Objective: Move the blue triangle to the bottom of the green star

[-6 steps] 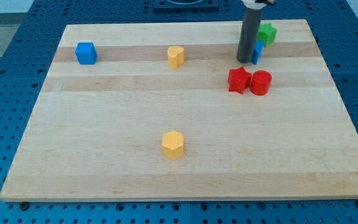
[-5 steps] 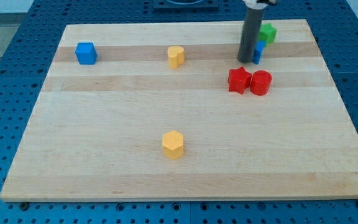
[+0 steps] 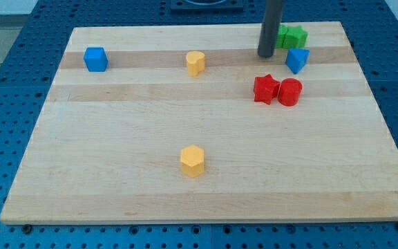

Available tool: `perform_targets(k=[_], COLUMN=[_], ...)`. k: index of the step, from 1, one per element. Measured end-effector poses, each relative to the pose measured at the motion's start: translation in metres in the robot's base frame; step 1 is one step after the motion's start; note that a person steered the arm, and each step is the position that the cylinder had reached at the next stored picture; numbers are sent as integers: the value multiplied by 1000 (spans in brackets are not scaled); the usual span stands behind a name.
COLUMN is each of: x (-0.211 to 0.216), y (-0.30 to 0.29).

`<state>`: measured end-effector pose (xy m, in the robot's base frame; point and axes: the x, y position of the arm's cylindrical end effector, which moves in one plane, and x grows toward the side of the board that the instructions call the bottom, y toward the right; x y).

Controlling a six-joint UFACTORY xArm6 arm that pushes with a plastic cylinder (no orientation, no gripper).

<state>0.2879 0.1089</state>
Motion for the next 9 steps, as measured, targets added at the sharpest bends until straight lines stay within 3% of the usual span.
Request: perform_targets(k=[9], x=[32], y=[0])
